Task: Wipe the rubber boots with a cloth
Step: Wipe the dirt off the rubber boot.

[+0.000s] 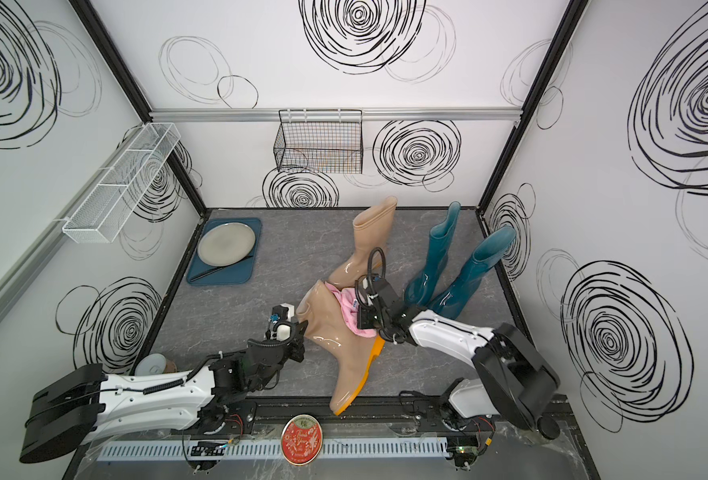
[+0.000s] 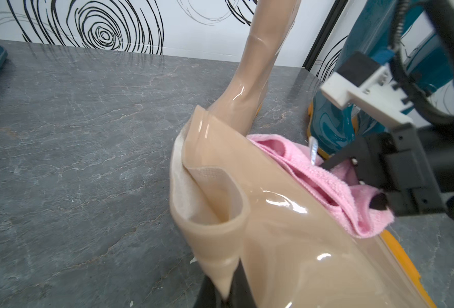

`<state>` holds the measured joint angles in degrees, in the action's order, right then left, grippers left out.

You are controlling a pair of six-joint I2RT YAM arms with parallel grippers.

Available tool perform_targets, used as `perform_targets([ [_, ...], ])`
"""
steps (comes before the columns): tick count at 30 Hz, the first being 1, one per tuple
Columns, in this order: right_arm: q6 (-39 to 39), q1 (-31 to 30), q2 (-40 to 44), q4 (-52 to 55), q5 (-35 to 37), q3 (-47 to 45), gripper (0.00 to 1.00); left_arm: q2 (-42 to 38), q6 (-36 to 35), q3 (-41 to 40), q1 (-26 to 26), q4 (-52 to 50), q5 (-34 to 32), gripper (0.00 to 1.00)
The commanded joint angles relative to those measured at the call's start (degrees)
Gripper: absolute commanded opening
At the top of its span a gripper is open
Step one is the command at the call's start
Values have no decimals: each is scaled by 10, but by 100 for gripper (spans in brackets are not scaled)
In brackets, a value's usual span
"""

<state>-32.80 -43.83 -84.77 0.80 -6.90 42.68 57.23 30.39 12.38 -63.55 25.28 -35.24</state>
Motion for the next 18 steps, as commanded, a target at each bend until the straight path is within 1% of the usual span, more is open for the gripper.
perform_targets([
  [1,33,-38,-65,-7,-15,134,0,8,-4,13,-8,32,-26,0],
  [3,49,-55,-100,-8,9,193,0,12,-8,19,-14,27,-34,0],
  [5,48,-51,-133,3,2,240,0,14,-9,22,-18,22,-38,0],
  [7,44,-36,-160,10,-12,258,0,14,-7,22,-23,20,-42,0],
  [9,37,-14,-169,-10,-31,234,0,11,-4,18,-26,20,-46,0],
  [11,46,2,-164,-26,-33,197,0,10,-2,14,-28,23,-49,0],
  [15,65,13,-122,-3,11,127,0,11,-2,11,-28,26,-50,0],
  [18,60,14,-53,13,46,49,0,12,-4,11,-28,28,-51,0],
])
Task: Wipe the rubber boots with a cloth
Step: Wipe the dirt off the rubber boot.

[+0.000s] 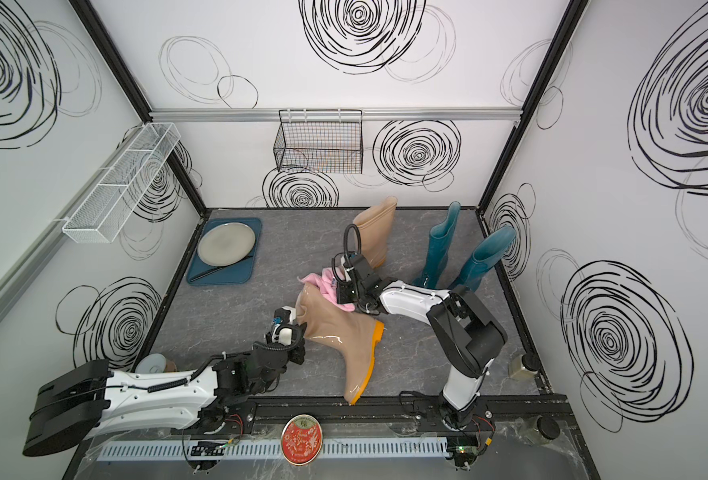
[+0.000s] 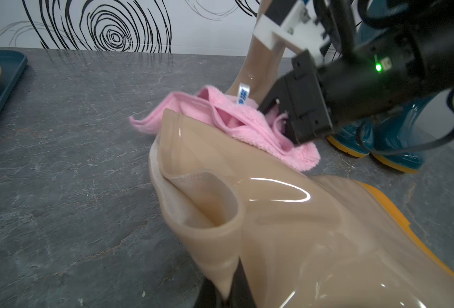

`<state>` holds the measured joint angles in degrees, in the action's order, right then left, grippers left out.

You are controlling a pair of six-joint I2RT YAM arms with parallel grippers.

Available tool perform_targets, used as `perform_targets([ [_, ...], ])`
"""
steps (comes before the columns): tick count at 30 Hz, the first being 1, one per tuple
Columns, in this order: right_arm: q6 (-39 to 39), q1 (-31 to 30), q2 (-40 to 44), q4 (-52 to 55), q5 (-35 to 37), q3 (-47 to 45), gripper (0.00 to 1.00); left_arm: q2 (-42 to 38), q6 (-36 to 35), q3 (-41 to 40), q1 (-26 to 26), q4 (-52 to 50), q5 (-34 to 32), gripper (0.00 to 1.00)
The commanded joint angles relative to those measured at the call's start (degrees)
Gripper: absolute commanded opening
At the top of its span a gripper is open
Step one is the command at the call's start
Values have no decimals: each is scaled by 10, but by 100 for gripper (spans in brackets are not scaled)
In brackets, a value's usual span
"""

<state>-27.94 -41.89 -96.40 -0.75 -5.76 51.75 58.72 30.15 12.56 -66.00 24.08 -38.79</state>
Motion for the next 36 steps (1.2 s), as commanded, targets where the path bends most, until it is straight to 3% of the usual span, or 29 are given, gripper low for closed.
perform_targets([
  [1,8,-4,88,35,44,-68,0,-4,-2,9,-4,42,-16,0],
  [7,-44,3,194,145,109,-163,0,4,-9,6,-1,51,-16,0],
  [12,-69,-1,261,193,138,-171,0,15,-12,4,9,73,-8,0],
  [16,-77,18,252,106,163,-228,0,21,-14,11,13,85,-2,0],
  [19,-76,48,209,171,150,-175,0,20,-7,17,13,83,1,0],
  [21,-62,11,213,212,159,-130,0,16,3,22,12,72,4,0],
  [24,-22,-112,279,196,205,-108,0,1,27,28,10,59,10,0],
  [29,-19,-200,341,122,138,-115,0,-32,88,36,11,25,21,0],
  [33,-23,-225,266,12,62,-127,0,-40,141,48,7,3,27,0],
  [36,-26,-224,185,15,19,-61,0,-39,178,43,6,20,45,0],
])
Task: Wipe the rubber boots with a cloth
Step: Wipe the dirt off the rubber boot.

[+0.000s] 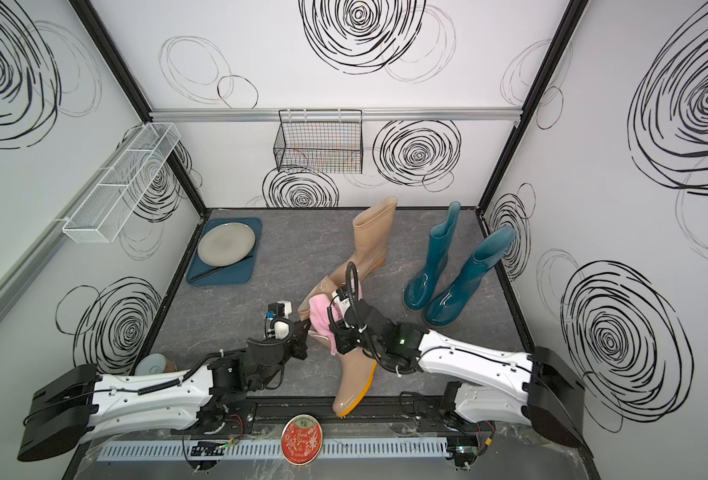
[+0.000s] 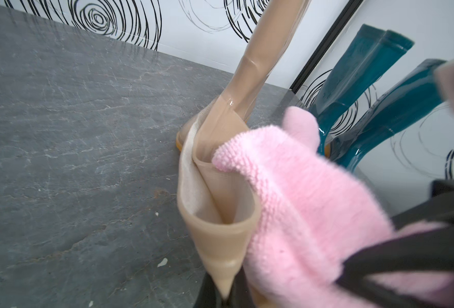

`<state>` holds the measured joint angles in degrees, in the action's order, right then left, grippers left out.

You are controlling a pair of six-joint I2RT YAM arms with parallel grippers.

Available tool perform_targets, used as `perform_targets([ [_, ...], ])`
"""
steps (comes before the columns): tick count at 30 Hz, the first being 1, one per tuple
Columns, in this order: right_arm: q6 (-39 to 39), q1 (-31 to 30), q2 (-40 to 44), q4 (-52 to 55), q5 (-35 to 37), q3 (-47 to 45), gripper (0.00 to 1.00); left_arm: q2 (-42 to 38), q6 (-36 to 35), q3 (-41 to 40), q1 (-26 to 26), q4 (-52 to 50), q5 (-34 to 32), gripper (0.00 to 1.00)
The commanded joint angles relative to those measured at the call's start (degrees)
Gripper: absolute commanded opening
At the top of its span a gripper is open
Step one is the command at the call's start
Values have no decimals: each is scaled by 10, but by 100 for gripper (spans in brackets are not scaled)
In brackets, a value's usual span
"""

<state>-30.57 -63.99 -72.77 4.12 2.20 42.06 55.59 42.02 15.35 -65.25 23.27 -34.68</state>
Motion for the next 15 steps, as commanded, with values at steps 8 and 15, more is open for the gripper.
perform_targets([
  [8,7,-7,-124,-48,-88,67,0,-18,90,14,-5,36,-3,0],
  [15,-8,-56,-21,28,-103,-39,0,-35,89,4,18,28,-7,0],
])
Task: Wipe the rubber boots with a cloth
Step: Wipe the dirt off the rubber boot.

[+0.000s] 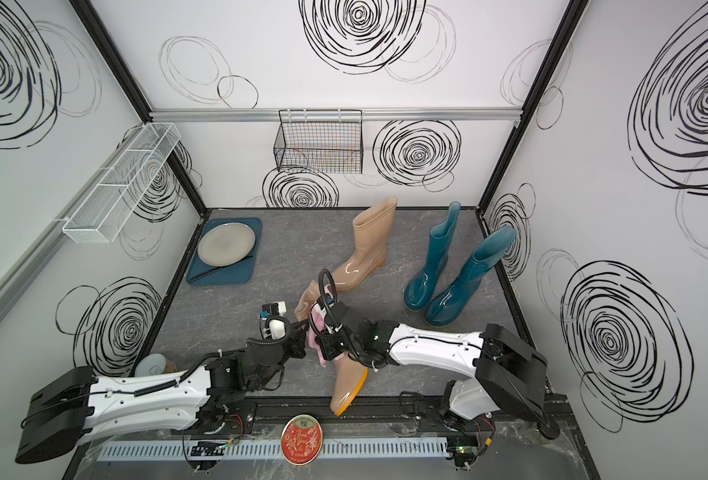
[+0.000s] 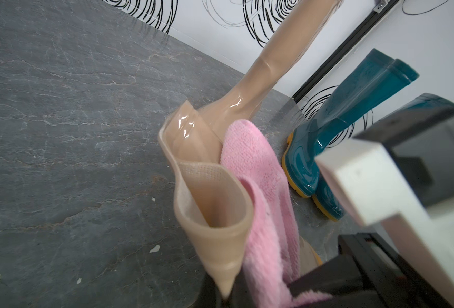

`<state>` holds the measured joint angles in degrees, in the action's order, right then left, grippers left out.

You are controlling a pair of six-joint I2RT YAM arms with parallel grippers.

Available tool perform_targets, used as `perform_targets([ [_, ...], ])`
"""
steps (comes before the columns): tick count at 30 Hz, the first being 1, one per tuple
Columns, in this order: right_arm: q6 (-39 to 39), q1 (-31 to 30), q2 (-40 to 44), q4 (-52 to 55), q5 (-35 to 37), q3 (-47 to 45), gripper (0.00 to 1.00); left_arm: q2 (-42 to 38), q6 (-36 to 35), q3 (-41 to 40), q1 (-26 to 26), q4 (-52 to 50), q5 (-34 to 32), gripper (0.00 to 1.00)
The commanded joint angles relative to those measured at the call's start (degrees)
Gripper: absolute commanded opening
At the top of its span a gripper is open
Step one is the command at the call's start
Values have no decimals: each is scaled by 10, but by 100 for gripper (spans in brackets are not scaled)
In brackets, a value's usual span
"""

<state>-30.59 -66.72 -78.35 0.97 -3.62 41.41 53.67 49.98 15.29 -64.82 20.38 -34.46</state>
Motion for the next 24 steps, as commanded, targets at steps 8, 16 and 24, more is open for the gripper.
perform_targets([
  [8,-2,-95,93,79,-139,-54,0,-21,5,10,49,51,4,0],
  [16,44,-14,111,163,-109,-34,0,-10,5,12,48,53,13,0],
  [24,49,-45,96,141,-81,-30,0,-19,0,8,49,47,12,0],
])
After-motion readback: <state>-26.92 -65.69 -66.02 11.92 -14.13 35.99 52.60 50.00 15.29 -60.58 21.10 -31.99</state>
